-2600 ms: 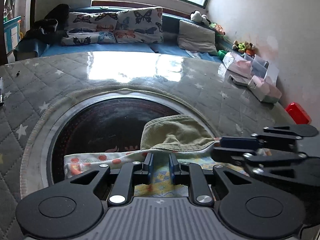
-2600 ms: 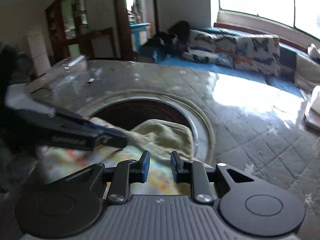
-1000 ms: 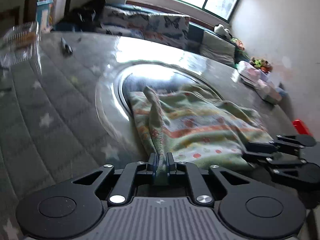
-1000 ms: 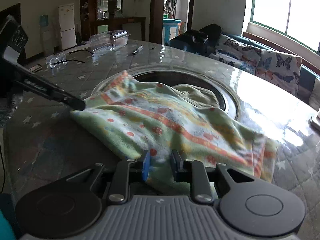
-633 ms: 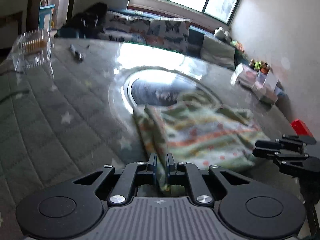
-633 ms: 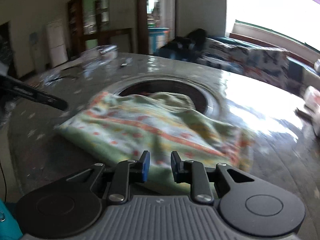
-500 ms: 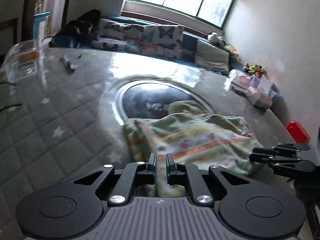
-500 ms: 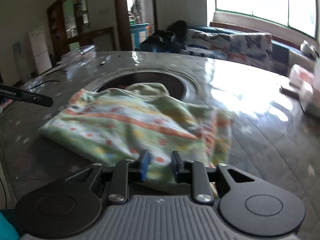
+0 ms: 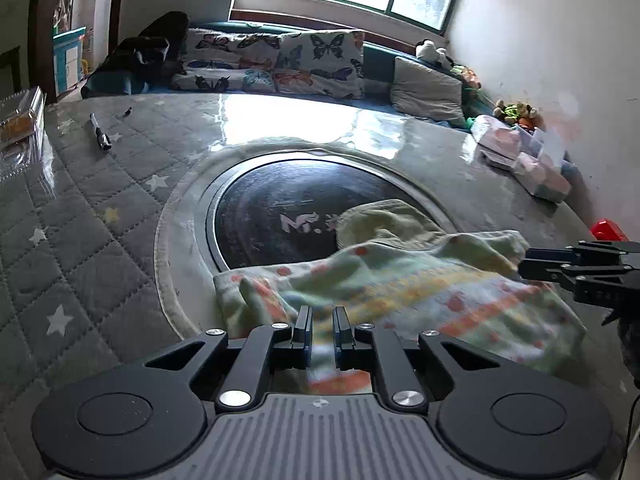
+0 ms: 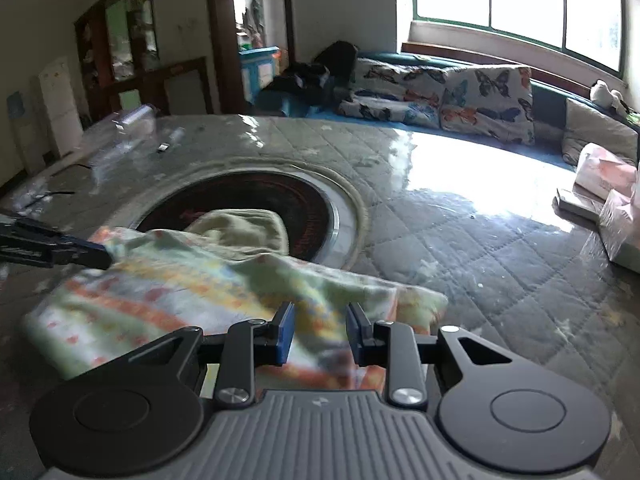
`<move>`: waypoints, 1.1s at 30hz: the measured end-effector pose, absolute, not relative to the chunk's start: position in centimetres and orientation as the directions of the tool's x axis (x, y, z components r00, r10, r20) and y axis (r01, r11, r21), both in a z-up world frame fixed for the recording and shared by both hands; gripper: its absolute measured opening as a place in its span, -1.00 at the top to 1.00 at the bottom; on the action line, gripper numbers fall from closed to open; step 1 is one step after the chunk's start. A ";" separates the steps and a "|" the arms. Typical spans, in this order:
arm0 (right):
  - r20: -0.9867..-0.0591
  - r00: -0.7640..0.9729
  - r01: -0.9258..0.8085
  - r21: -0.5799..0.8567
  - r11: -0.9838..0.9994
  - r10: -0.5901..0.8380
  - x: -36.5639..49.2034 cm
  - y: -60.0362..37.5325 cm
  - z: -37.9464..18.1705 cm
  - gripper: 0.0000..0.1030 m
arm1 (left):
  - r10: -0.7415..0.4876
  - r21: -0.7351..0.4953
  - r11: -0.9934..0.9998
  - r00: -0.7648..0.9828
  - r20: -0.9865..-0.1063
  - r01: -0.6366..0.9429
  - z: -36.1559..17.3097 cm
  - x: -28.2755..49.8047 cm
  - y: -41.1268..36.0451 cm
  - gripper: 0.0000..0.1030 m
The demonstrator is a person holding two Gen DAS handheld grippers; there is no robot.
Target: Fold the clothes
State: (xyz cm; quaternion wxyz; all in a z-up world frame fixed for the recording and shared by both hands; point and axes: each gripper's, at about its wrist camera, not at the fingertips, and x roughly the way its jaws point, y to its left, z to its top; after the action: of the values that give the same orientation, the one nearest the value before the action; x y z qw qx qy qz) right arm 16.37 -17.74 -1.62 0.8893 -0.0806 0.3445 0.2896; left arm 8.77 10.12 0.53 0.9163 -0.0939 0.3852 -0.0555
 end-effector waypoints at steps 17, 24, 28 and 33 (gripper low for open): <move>-0.650 0.575 -0.603 0.073 0.794 0.497 18.7 -13.8 -1.6 0.57 | -0.231 -0.238 0.967 0.697 -0.679 0.089 1.0 12.9 6.9 0.78; -0.679 0.566 -0.595 0.055 0.802 0.467 19.2 -12.7 -2.8 0.55 | -0.214 -0.245 0.968 0.693 -0.689 0.055 0.5 13.8 7.3 0.78; -0.657 0.580 -0.610 0.043 0.791 0.483 17.8 -13.0 -1.5 0.48 | -0.209 -0.242 0.969 0.699 -0.684 0.053 1.1 13.1 7.3 0.75; -0.640 0.576 -0.640 0.034 0.767 0.509 15.3 -13.1 -0.5 0.28 | -0.173 -0.215 0.976 0.716 -0.676 0.032 1.9 11.5 7.2 0.10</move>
State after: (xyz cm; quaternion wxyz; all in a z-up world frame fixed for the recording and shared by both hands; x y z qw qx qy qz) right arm 15.32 -13.14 -0.46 0.8819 -0.1011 0.3254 0.3257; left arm 11.47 7.18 1.91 0.9215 -0.0941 0.3726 -0.0557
